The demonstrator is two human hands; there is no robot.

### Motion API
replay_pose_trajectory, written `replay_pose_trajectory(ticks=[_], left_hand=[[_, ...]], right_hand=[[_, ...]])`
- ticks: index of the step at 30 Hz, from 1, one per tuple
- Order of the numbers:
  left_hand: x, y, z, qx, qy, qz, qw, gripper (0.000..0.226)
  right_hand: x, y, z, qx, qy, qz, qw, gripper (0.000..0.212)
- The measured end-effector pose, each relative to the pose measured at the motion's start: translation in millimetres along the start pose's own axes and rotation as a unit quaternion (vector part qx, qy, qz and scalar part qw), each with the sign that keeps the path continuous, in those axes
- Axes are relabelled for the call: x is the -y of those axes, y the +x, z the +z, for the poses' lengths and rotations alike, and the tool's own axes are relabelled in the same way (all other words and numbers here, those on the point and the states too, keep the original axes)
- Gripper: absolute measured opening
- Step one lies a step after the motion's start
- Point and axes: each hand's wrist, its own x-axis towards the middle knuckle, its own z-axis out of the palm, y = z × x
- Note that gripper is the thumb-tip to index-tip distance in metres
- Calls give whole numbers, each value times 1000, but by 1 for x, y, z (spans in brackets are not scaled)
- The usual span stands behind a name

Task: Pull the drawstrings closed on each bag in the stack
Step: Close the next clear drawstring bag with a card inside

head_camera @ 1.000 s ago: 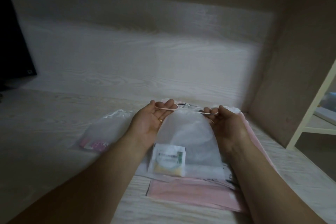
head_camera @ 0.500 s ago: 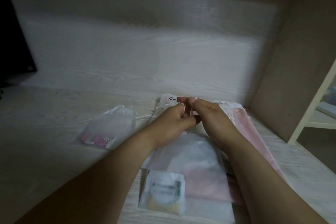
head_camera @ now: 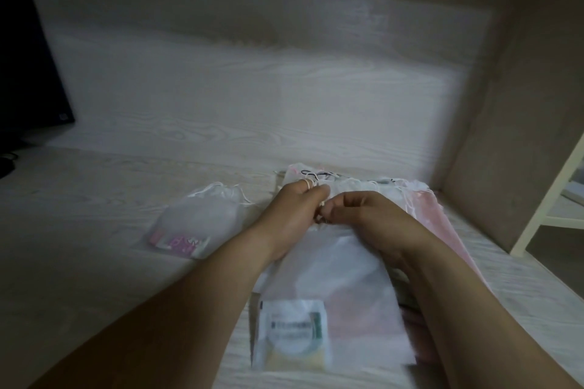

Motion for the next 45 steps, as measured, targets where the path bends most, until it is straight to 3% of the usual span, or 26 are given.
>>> replay_pose_trajectory(ticks=[4, 6, 10, 14, 17, 21, 24, 31, 35, 42, 45], left_hand=[[-4, -1, 3, 4, -29, 6, 1000, 40], [-6, -1, 1, -7, -88, -27, 996, 47], [-4, 3, -4, -74, -151, -34, 985, 27], [-4, 11, -8, -146, -92, 74, 982, 31], [-8, 7, -8, -110, -42, 110, 987, 37], [-13, -1, -7, -23, -48, 85, 995, 42], [-16, -2, -10, -3, -73, 58, 996, 39], [-23, -7, -7, 39, -61, 35, 997, 42], [-22, -2, -11, 20, -107, 33, 993, 41], [-20, -1, -10, 27, -115, 33, 992, 42], [-20, -3, -8, 39, -116, 7, 992, 43]], right_hand=[[0, 3, -3, -8, 95, 26, 995, 15], [2, 2, -5, 28, 158, 44, 986, 12], [6, -1, -2, 45, 233, 97, 967, 18], [-1, 4, -2, -30, 100, 60, 993, 17], [-2, 5, 2, -37, 31, 24, 999, 11], [0, -1, 7, 39, 33, -2, 999, 20], [1, -4, 11, 90, 39, -29, 995, 20], [3, -7, 15, 77, -9, -55, 996, 23], [1, -4, 12, 58, -2, -24, 998, 27], [-1, -1, 11, 51, -2, -21, 998, 19], [2, -3, 11, 90, -14, -33, 995, 25]])
